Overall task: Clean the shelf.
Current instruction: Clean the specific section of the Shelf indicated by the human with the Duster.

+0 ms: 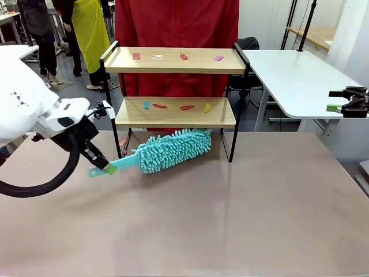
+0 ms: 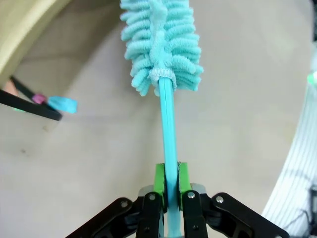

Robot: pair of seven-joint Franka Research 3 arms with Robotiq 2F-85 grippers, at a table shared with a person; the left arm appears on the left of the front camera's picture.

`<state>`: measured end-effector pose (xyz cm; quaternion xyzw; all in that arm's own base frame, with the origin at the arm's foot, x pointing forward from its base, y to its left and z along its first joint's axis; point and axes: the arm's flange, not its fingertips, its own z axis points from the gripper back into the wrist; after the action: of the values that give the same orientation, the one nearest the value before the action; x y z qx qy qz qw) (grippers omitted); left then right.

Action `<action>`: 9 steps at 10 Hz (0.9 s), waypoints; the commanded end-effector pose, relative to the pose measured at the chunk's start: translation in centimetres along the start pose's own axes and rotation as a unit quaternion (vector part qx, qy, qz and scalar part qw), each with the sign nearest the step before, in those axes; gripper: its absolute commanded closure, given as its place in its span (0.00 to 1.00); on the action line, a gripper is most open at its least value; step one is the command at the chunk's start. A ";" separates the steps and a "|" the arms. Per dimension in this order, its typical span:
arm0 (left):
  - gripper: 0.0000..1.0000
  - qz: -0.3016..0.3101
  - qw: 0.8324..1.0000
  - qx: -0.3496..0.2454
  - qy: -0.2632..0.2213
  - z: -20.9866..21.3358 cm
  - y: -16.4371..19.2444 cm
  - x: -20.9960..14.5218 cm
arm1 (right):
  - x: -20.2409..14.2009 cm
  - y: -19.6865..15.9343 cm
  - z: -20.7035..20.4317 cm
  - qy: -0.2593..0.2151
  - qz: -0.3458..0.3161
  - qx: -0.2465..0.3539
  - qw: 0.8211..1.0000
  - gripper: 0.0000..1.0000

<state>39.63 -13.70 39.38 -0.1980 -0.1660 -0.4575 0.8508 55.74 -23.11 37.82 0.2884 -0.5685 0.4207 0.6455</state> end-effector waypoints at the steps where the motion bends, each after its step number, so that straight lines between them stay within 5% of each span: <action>1: 0.87 -0.038 0.998 -0.057 0.004 0.2 2.1 -0.2 | 0.8 0.0 -0.1 0.006 -0.006 -0.001 1.000 0.00; 4: 0.87 -0.085 0.993 -0.072 0.030 3.8 3.6 0.6 | 0.8 0.0 -0.1 0.006 -0.006 -0.001 1.000 0.00; 9: 0.87 -0.175 0.965 0.024 0.192 14.9 0.7 3.4 | 0.8 0.0 -0.1 0.006 -0.006 -0.001 1.000 0.00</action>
<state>41.26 -8.40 51.98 -0.0861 -0.0590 -0.6129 0.7832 55.74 -23.12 37.82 0.2883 -0.5686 0.4206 0.6456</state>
